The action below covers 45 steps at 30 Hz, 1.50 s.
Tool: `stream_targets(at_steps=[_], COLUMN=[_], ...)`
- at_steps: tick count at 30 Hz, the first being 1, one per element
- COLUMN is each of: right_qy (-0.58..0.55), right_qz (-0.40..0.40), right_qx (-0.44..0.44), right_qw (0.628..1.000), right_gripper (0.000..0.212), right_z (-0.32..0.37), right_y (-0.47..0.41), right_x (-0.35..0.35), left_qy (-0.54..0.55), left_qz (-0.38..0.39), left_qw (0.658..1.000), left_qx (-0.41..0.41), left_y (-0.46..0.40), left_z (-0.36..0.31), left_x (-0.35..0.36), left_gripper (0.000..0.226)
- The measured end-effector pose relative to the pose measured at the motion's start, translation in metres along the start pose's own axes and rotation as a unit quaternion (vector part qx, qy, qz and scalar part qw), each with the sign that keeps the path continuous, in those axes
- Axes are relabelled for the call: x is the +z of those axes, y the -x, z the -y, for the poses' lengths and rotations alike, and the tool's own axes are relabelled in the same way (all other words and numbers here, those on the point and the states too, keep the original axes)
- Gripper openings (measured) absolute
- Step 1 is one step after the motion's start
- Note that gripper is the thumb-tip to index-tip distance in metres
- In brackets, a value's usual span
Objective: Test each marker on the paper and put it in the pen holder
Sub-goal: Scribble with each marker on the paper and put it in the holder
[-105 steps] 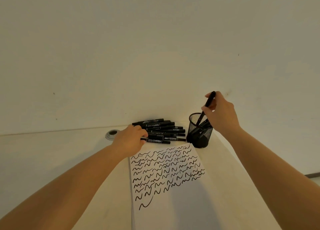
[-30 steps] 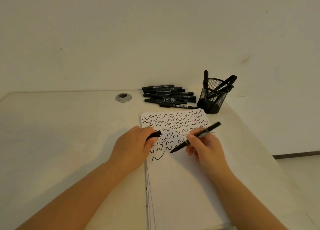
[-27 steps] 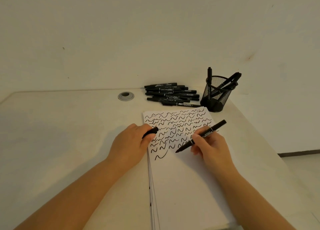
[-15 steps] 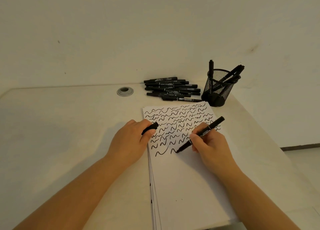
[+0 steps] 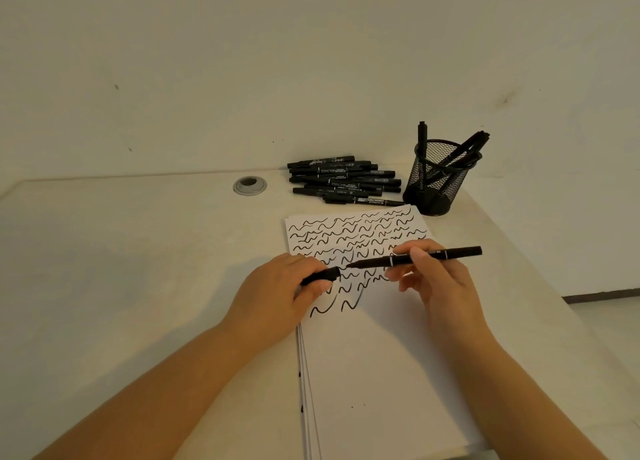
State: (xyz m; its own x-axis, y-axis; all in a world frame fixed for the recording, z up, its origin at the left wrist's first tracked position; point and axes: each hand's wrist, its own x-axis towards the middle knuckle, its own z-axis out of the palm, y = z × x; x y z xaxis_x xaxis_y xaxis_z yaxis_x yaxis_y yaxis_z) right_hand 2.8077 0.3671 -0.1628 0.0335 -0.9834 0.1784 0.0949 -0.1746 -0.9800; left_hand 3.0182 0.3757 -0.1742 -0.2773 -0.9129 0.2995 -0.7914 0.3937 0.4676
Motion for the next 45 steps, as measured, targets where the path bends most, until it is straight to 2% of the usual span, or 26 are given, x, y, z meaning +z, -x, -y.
stream_targets(at_steps=[5, 8, 14, 20, 26, 29, 35, 42, 45], right_qy=[-0.013, 0.001, 0.044, 0.038, 0.011, -0.004, -0.006, 0.006, 0.016], right_qz=[-0.002, -0.001, 0.07, 0.118, 0.148, 0.159, 0.192, 0.201, 0.191], right_qx=[0.011, 0.025, 0.018, 0.013, 0.016, 0.024, 0.032, 0.025, 0.025], right_qw=[1.0, 1.0, 0.996, 0.992, 0.989, 0.987, 0.981, 0.979, 0.981], right_gripper=[0.038, 0.025, 0.017, 0.007, 0.007, 0.001, 0.003, 0.002, 0.006], right_z=[-0.001, -0.001, 0.003, 0.003, 0.0, 0.0, 0.002, 0.004, 0.004], right_y=[0.0, 0.001, 0.005, 0.007, 0.008, 0.008, 0.01, 0.01, 0.009], right_x=[0.001, 0.003, 0.008, 0.009, 0.008, 0.007, 0.006, 0.007, 0.009], left_qy=[0.009, 0.013, 0.065, 0.11, 0.113, 0.153, 0.202, 0.273, 0.272], left_qz=[0.001, 0.008, 0.027, 0.033, 0.051, 0.066, 0.089, 0.139, 0.134], left_qw=[1.0, 1.0, 0.997, 0.993, 0.992, 0.986, 0.975, 0.95, 0.951], left_qx=[0.008, 0.011, 0.006, 0.007, 0.0, -0.013, -0.037, -0.058, -0.063], left_y=[0.0, 0.001, 0.005, 0.007, 0.01, 0.01, 0.012, 0.011, 0.01], left_z=[-0.005, -0.01, -0.018, -0.019, -0.018, -0.021, -0.02, -0.018, -0.017], left_x=[-0.002, -0.002, -0.004, -0.003, -0.005, -0.006, -0.005, -0.007, -0.008], left_gripper=[0.019, 0.018, 0.012, 0.018, 0.016, 0.018, 0.019, 0.02, 0.021])
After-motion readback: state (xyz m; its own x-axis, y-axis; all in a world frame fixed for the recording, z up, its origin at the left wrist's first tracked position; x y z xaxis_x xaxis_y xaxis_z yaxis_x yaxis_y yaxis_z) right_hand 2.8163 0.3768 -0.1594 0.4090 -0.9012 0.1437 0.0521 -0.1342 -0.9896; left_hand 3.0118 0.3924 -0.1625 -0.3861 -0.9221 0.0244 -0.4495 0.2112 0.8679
